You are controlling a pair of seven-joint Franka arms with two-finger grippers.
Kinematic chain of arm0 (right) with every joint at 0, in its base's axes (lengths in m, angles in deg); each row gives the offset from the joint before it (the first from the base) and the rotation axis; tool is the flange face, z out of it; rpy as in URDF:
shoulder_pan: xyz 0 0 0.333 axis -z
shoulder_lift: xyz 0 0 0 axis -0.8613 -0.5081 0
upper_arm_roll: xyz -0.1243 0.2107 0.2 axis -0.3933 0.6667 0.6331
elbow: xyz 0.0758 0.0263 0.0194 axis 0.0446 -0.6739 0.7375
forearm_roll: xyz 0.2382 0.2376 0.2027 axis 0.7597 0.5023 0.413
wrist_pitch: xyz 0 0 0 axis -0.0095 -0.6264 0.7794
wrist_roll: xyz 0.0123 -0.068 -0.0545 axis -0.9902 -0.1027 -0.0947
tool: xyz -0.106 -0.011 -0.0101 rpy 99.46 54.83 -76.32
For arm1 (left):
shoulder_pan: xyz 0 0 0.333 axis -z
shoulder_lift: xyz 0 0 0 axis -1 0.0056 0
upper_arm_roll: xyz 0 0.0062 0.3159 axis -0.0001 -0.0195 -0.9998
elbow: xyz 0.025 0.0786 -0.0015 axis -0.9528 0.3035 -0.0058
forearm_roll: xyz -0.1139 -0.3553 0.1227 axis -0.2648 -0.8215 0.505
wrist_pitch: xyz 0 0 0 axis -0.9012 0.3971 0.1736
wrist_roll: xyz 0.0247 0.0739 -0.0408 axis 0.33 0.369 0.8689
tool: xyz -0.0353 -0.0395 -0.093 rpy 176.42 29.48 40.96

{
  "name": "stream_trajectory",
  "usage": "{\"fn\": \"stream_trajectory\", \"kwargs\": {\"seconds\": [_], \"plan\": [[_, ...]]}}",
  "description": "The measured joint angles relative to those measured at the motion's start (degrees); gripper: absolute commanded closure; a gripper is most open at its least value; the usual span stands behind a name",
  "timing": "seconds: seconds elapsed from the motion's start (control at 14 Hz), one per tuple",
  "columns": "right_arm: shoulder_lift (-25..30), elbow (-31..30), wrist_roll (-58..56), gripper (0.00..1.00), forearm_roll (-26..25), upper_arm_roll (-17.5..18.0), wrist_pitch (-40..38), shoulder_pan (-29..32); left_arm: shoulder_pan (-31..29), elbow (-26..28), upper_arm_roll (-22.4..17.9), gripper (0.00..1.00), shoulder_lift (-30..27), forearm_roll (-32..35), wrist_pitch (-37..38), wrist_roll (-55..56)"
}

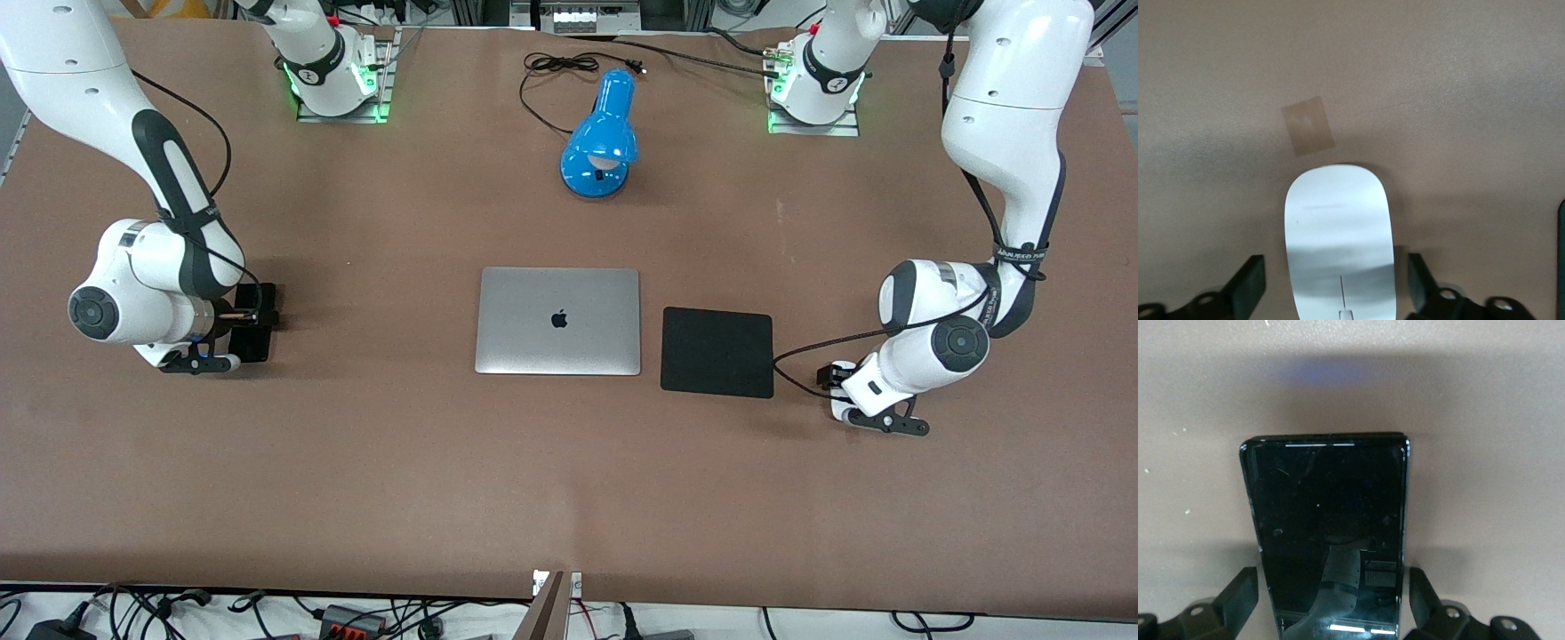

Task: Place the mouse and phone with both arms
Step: 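Grasp the phone with the right gripper while the left gripper grasps the mouse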

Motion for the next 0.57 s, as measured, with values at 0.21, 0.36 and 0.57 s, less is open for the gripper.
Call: {"fn": "stream_trajectory", "kwargs": {"seconds": [0.21,0.36,0.57], "plan": [[-0.01,0.0,-0.03,0.04,0.0,0.0,0.0,0.03,-0.02,-0.15,0.0,0.67,-0.02,0.0,-0.05,0.07],[-0.01,0.0,-0.06,0.24,-0.02,-0.01,0.0,0.06,0.19,-0.57,0.1,0.68,-0.02,0.0,0.02,0.26],[0.31,0.14,-0.08,0.5,-0.18,-0.03,-0.47,0.07,0.88,-1.82,3.93,0.69,-0.67,-0.01,3.65,5.04]]}}
